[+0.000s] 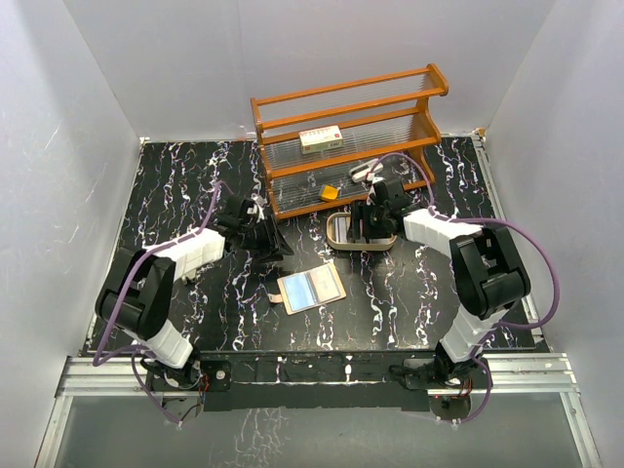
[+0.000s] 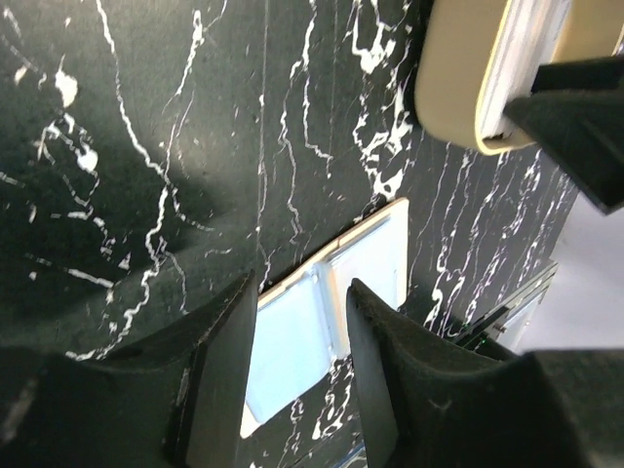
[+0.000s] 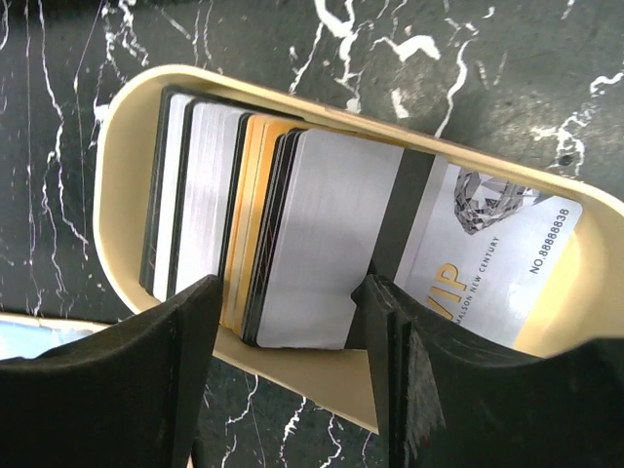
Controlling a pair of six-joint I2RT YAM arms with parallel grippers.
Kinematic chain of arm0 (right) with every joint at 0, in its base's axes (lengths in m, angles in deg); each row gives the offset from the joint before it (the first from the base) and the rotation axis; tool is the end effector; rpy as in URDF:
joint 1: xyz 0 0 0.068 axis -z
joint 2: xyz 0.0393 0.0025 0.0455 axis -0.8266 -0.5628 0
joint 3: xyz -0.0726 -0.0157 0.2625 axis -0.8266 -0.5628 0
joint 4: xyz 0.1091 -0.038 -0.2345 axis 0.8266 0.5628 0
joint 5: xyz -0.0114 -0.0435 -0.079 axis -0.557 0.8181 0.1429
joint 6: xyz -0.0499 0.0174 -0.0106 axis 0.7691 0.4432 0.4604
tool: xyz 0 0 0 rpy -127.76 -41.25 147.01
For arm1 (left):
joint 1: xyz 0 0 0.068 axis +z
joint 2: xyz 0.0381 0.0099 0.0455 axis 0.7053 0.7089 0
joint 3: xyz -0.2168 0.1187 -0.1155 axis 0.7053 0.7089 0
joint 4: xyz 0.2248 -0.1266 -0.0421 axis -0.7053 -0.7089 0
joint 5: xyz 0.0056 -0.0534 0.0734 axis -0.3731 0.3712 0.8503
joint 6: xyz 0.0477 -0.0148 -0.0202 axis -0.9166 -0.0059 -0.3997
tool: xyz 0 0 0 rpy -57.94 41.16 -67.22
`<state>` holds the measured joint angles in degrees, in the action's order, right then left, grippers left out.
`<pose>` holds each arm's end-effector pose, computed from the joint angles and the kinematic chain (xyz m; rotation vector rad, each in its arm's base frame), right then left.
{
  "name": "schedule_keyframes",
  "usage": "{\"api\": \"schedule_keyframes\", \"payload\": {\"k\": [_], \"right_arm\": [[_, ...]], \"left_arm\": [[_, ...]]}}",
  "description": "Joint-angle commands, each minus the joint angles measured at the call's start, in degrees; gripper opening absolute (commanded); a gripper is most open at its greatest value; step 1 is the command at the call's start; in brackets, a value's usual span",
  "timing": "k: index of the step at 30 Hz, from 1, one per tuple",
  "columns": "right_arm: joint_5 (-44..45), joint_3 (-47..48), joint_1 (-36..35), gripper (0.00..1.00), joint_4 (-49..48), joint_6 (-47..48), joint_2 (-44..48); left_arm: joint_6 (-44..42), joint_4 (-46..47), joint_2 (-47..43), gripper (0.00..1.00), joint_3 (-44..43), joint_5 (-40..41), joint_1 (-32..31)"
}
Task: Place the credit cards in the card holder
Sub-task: Adjust the storage box at the center of the board, then adjust the credit card in the storage box.
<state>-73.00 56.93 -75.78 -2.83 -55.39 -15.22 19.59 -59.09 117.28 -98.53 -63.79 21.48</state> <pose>0.3283 0.1267 0.1731 -0.1530 2.5505 0.4913 0.2902 -0.1406 0.1808 -0.1975 2.5293 -0.9859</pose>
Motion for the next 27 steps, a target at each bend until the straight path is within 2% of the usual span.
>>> {"api": "schedule_keyframes", "payload": {"k": [1, 10, 14, 17, 20, 24, 27], "right_arm": [[-7.7, -2.3, -1.4, 0.56, 5.3, 4.1, -2.0], [-6.5, -1.8, -5.6, 0.55, 7.5, 6.6, -1.0], [-2.2, -1.7, -5.6, 0.67, 8.3, 4.4, 3.9], [0.8, -0.5, -5.5, 0.66, 9.2, 1.8, 7.5], [0.9, 1.6, -5.5, 0.57, 9.6, 0.2, 9.6], [4.1, 3.0, -5.5, 0.25, 9.8, -0.8, 10.3], [8.9, 2.2, -5.5, 0.11, 8.9, -0.4, 9.9]], "left_arm": [[3.3, 7.5, 0.6, 0.4, -0.3, -0.1, -0.3], [5.4, 13.4, 4.2, 0.4, 0.0, 0.6, -0.4], [5.2, 14.7, 5.8, 0.38, 0.4, 2.0, -0.5], [5.6, 15.8, 7.0, 0.37, -0.3, 1.9, -0.5], [6.2, 17.1, 8.0, 0.35, -0.8, 1.2, -0.6], [7.1, 17.7, 9.8, 0.32, -0.8, 0.9, -0.7], [8.2, 19.8, 11.5, 0.3, -0.5, -0.7, -0.9]]}}
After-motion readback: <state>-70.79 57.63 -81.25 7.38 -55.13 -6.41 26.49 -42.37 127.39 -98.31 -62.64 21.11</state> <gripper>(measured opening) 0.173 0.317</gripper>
